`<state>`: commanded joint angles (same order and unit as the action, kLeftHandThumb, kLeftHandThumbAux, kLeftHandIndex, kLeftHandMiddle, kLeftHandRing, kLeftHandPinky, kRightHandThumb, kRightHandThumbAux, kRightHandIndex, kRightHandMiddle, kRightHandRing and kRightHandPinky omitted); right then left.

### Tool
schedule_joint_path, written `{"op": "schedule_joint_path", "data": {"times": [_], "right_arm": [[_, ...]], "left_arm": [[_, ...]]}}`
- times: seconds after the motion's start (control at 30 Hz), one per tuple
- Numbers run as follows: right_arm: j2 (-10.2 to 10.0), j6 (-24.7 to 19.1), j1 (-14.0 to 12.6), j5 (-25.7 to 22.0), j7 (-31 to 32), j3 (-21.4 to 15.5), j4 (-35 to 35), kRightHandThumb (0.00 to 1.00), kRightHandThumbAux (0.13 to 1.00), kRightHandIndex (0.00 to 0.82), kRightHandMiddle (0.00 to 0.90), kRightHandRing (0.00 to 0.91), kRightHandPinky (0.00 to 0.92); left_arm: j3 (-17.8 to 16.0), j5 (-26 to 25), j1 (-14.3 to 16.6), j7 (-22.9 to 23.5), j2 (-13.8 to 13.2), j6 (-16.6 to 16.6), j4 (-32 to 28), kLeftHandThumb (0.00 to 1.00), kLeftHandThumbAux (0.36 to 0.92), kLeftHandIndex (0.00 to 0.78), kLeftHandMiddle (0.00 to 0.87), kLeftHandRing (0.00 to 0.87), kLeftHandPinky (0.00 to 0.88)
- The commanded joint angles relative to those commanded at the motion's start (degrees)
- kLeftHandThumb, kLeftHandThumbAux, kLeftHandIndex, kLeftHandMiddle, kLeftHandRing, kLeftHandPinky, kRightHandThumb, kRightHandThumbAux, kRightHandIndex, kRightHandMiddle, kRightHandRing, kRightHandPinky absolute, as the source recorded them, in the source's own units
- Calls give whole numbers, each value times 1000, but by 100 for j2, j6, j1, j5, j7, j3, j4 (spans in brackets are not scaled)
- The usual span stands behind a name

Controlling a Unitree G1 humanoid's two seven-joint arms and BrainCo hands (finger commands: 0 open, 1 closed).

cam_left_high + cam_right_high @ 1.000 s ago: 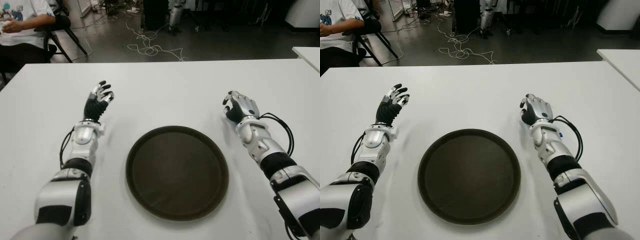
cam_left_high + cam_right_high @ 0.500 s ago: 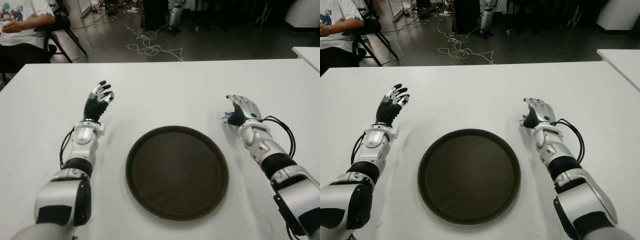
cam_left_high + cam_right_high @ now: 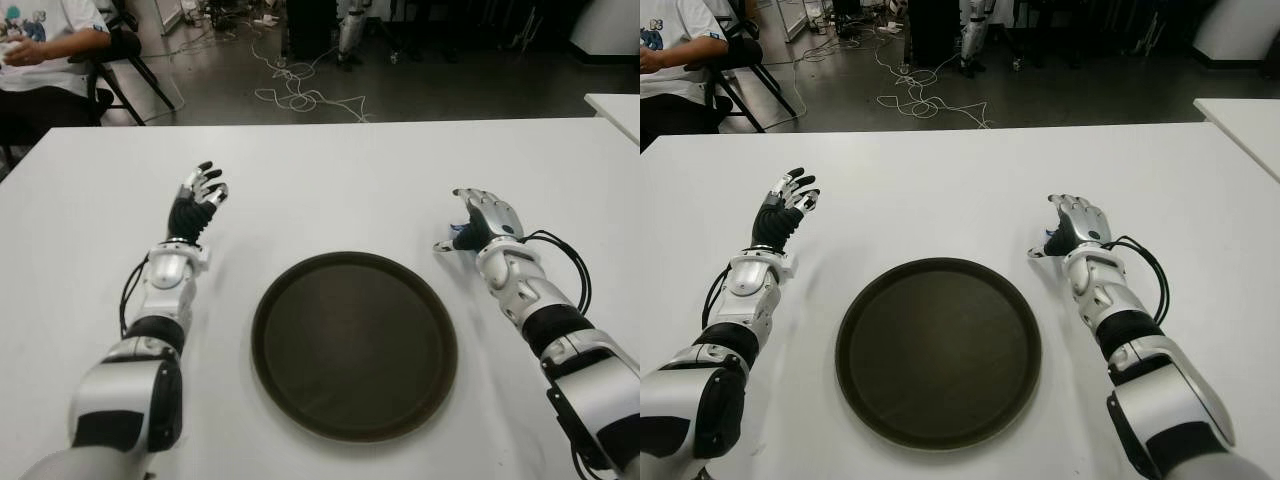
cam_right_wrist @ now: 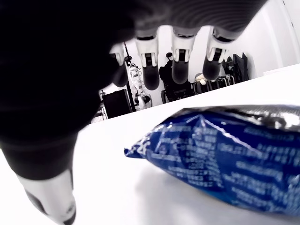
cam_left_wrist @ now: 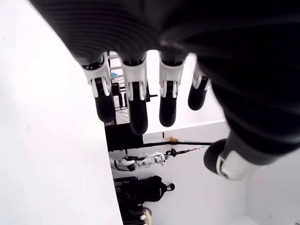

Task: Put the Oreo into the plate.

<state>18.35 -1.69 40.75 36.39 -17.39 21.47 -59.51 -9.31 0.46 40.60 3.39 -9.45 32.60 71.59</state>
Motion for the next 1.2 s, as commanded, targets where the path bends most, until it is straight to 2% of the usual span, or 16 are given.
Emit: {"op": "schedule_joint_path", "data": {"times": [0.27,0.4,0.53,0.67,0.8,0.93,1.2], "right_arm": [[59,-59,-24,-20,-11,-38,101,0,742,0,0,0,27],[196,-302,-171,-7,143,-84,680,0,735,0,0,0,19],[199,-438,-178,-13,183,-87,729,0,735,0,0,0,16],[306,-562,-265,4,262,-114,997,0,739,0,0,0,18],[541,-782,-523,36,474,-193,1681,0,743,0,0,0,26],[798,-1274,-917,122,977,-327,2867,0,745,0,0,0,28],[911,-1547,-1130,225,1229,-373,3398,0,744,0,0,0,38]], "left_arm": [[25,47,-1,-55,2,11,-3,290,585,94,178,171,163],[28,55,5,-65,9,0,5,291,594,99,183,173,167],[34,76,5,-75,15,-1,8,291,595,95,179,169,162],[33,68,1,-54,21,4,7,293,587,94,179,171,162],[26,49,3,-23,24,-3,7,300,585,95,180,175,165],[24,43,5,-5,24,1,6,304,589,94,177,173,165],[36,65,11,-45,23,10,6,284,601,95,182,178,173]]}}
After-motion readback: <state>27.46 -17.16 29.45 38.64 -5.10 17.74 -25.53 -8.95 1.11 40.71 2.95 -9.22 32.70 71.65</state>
